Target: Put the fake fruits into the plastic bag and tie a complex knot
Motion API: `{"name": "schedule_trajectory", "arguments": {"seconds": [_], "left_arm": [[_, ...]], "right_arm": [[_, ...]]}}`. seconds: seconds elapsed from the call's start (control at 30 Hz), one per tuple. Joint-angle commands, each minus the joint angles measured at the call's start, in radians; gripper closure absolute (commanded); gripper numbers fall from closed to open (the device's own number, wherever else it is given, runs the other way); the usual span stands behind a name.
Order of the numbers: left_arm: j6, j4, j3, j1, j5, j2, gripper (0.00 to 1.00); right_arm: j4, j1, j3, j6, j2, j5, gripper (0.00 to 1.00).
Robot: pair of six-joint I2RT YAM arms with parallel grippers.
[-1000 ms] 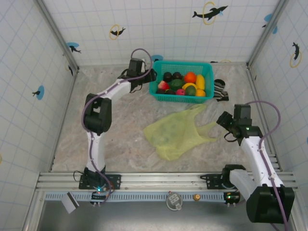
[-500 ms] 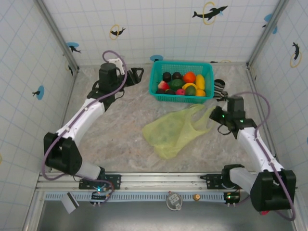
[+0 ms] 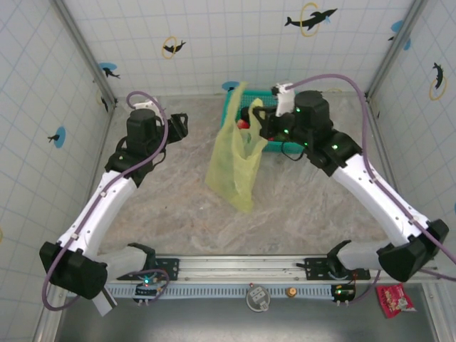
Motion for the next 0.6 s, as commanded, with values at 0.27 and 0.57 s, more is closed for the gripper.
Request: {"name": "schedule_trajectory", "arguments": {"seconds": [0.27, 0.57], "left_arm": [[-0.036, -0.104, 0.054, 0.033, -0.257, -0.110, 0.28], [-0.134, 0.063, -0.239, 0.033, 0.197, -0.222, 0.28]], "right_arm": [[-0.027, 0.183, 0.346, -0.334, 0.222, -0.019, 1.00], [0.575, 0.179, -0.504, -0.139, -0.200, 0.181, 1.00]]}}
